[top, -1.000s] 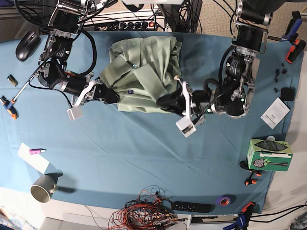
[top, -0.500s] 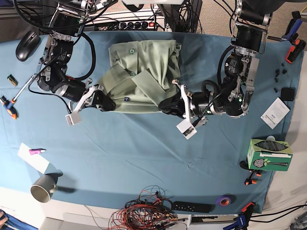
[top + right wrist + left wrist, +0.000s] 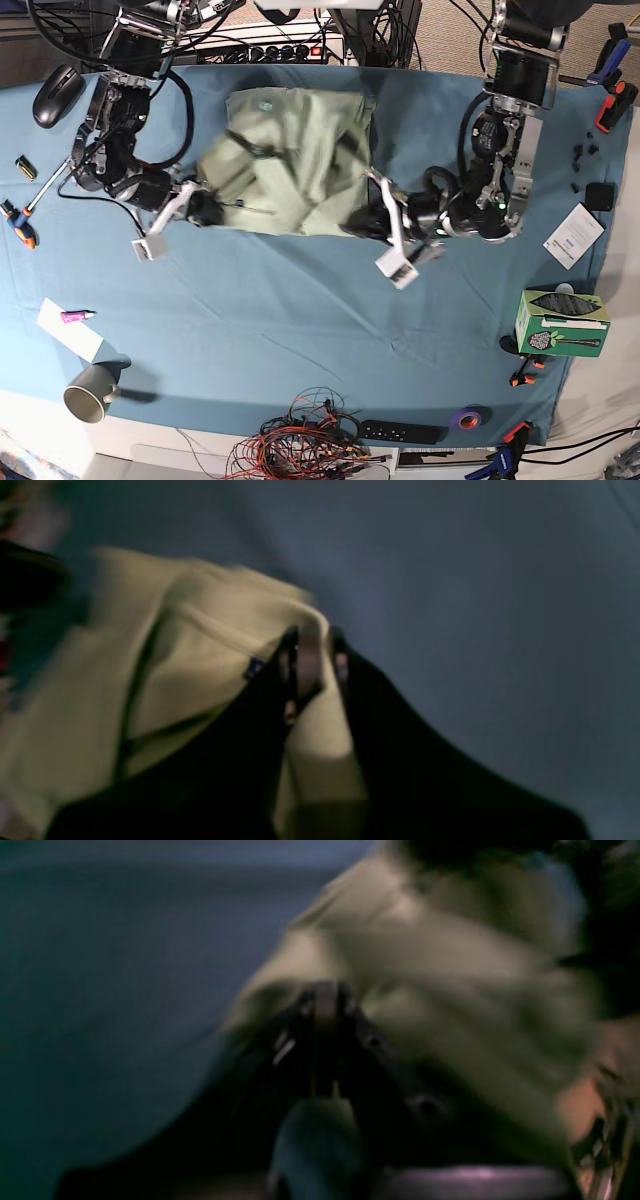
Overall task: Fold the T-shirt properly
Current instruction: 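Tuck the bundle's sides inward with both grippers to square it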
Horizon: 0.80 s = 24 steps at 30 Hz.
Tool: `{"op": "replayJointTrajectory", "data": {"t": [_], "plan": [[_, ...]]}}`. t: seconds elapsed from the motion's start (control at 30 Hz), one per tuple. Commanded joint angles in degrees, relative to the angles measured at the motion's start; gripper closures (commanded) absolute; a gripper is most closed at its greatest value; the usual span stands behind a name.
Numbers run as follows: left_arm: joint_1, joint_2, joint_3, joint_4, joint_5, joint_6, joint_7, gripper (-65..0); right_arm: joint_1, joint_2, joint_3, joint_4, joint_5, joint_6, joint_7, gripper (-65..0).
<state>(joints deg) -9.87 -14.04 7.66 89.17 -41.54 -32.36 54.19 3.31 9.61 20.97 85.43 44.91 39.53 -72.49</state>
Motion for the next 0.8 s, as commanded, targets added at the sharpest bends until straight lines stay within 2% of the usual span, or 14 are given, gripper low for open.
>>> {"op": "replayJointTrajectory", "data": {"t": [0.0, 0.1, 0.17, 0.27, 0.3, 0.37, 0.5, 0.57, 0.77], "plan": [[-1.2, 0.1, -0.2, 0.9, -0.7, 0.7, -2.3, 0.0, 1.3, 0.5, 0.1, 1.0, 1.0, 0.5, 1.5, 0.0], [-1.2, 0.1, -0.2, 0.9, 1.7, 2.7, -3.7, 0.0, 1.3, 0.5, 0.1, 1.0, 0.0, 0.5, 2.2, -1.1], [-1.2, 0.1, -0.2, 0.9, 3.0, 2.6, -3.7, -0.2, 1.3, 0.5, 0.1, 1.0, 0.0, 0.5, 3.1, -6.5], [-1.2, 0.0, -0.2, 0.9, 5.3, 3.3, -3.6, -22.7, 1.3, 0.5, 0.1, 1.0, 0.0, 0.5, 4.6, -15.6], [-1.2, 0.0, -0.2, 0.9, 5.7, 4.6, -3.7, -26.8, 1.3, 0.5, 0.1, 1.0, 0.0, 0.5, 5.4, -16.1], [-1.2, 0.0, -0.3, 0.9, 6.3, 6.1, -3.7, -27.7, 1.3, 0.6, 0.1, 1.0, 0.0, 0.5, 6.8, -16.1], [-1.2, 0.0, -0.3, 0.9, 6.8, 6.1, -3.7, -27.5, 1.7, 0.5, 0.1, 1.0, 0.0, 0.5, 7.2, -16.1], [-1.3, 0.0, -0.3, 0.9, 5.1, 6.0, -3.2, -27.5, 1.8, 0.5, 0.1, 1.0, 0.1, 0.5, 7.1, -16.1], [-1.3, 0.0, -0.3, 0.9, -7.5, -0.1, 1.0, -27.5, 2.0, 0.6, 0.1, 1.0, 0.1, 0.5, 7.4, -16.1]]}}
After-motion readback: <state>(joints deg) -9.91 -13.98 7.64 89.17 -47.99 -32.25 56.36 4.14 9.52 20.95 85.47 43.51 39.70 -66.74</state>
